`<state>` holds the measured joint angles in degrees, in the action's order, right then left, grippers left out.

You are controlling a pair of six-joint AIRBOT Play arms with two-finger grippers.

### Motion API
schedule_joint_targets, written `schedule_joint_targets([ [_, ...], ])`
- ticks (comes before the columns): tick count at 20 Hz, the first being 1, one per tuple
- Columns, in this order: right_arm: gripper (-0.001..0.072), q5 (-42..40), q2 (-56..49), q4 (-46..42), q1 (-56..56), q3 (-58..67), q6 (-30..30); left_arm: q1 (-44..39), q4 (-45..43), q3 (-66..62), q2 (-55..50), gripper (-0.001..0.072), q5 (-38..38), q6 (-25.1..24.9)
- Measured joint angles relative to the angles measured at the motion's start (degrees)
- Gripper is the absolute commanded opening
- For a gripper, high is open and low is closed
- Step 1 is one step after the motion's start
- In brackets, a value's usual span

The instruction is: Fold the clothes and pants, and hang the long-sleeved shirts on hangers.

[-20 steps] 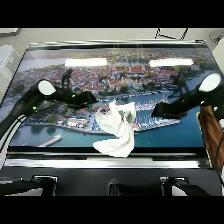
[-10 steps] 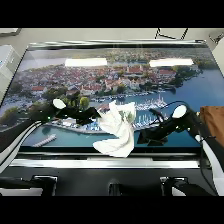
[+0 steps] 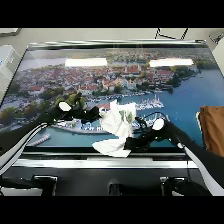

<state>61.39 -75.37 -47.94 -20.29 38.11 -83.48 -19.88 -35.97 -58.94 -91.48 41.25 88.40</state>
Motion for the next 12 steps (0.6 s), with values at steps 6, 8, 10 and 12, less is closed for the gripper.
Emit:
schedule_joint_targets([
  [6, 0.004, 0.3, 2.3, -2.6, 5.7, 7.5, 0.2, 3.0, -0.7, -4.2, 8.2, 0.0021, -0.6, -6.9],
  [8, 0.0041, 2.8, 5.9, -5.7, 12.0, 15.9, 1.4, 5.5, -1.9, -8.2, 13.8, 0.0021, -0.7, -8.5],
  [10, 0.0041, 4.2, 10.6, -7.4, 18.9, 26.4, 4.0, 7.8, -2.3, -13.0, 20.2, 0.0021, -1.0, -9.9],
  [12, 0.0042, 4.6, 15.5, -7.7, 25.0, 36.6, 5.3, 9.1, -2.3, -17.7, 27.7, 0.0022, -1.2, -11.1],
])
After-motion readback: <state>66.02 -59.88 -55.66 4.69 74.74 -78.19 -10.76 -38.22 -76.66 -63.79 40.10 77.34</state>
